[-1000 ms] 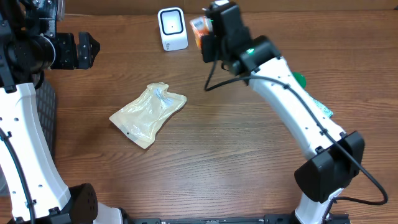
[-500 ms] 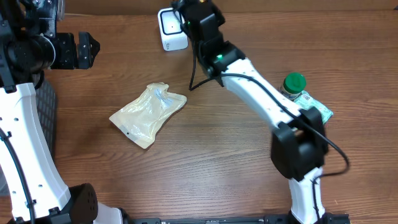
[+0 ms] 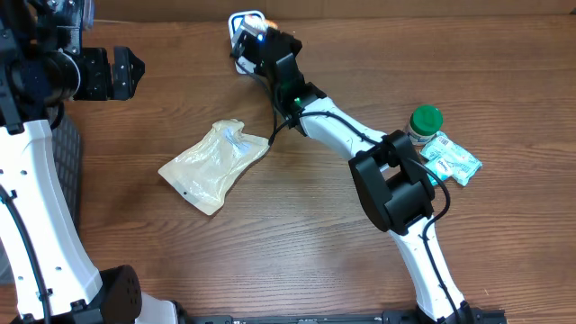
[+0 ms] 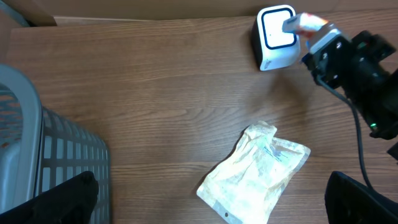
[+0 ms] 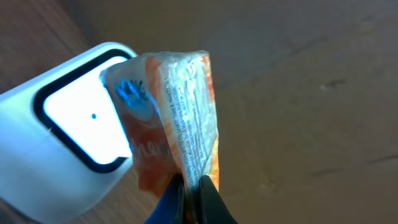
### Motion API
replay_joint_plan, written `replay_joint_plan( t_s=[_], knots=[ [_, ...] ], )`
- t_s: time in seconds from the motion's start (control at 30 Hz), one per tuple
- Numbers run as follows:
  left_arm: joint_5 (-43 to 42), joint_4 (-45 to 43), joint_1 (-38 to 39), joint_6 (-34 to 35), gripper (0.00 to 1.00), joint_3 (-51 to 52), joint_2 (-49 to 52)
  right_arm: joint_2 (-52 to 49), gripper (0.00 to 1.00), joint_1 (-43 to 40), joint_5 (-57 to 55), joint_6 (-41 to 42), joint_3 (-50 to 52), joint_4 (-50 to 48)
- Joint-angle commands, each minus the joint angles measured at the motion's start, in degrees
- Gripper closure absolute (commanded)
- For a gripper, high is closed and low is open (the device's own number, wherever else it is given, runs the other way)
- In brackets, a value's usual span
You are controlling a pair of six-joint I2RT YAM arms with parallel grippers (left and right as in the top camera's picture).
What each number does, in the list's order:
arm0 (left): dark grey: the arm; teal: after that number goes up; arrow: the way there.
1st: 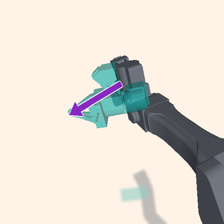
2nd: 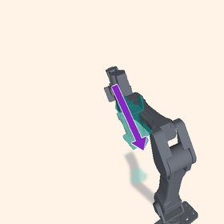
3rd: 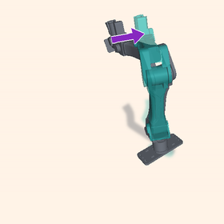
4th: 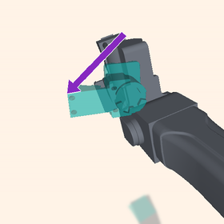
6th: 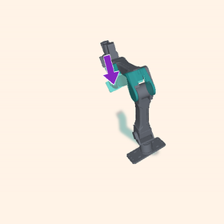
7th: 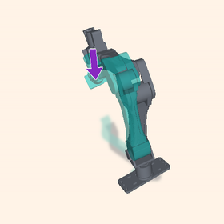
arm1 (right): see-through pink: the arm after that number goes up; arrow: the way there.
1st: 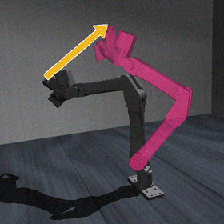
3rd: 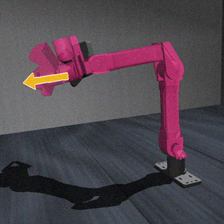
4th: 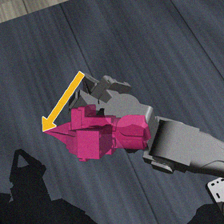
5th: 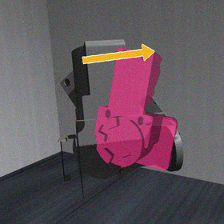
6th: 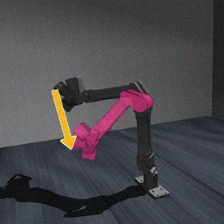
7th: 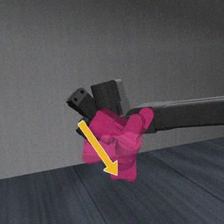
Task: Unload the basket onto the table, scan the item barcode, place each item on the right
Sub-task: 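Hold the orange tissue pack at the scanner window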
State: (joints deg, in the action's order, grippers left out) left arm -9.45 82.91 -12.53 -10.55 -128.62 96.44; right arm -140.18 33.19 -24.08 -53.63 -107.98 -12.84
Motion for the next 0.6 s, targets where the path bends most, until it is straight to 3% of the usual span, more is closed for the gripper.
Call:
replay_joint_plan(
  t_s=[0.0, 0.57],
  knots=[
    [-0.7, -0.1, -0.2, -0.8, 0.01, 0.0, -0.2, -0.9, 0.96, 0.6, 1.8, -0.9, -1.0, -0.8],
    [-0.7, -0.1, -0.2, -0.8, 0.00, 0.0, -0.2, -1.0, 0.96, 1.4, 2.7, -0.8, -1.0, -1.9]
  ],
)
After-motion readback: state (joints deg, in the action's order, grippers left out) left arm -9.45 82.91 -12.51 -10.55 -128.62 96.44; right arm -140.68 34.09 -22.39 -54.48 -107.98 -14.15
